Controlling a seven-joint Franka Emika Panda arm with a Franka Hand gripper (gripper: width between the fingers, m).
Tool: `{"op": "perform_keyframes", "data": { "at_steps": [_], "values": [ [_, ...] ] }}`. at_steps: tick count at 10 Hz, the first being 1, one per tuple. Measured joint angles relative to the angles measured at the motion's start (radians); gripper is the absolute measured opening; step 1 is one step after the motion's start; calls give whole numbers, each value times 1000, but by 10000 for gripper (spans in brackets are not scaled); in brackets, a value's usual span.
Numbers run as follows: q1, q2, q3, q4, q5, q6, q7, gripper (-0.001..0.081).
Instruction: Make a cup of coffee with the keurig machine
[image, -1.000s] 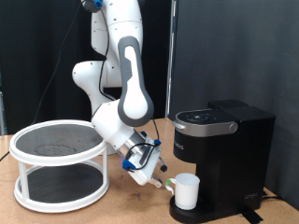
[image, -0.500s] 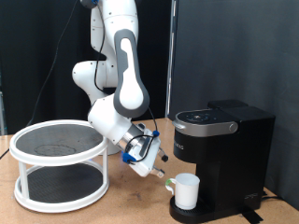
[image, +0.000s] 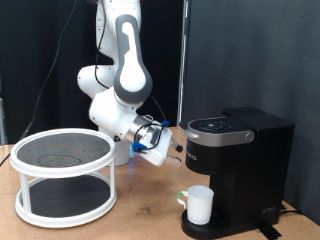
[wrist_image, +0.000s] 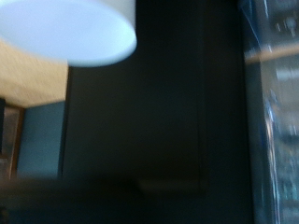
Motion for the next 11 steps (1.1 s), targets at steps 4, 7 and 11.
{"op": "perform_keyframes", "data": {
  "at_steps": [4, 7, 11],
  "values": [
    [-4, -56, -8, -15, -3, -52, -62, 734],
    [-8, -146, -40, -18, 41, -176, -98, 734],
    [-8, -277, -53, -10, 34, -224, 45, 734]
  ]
}}
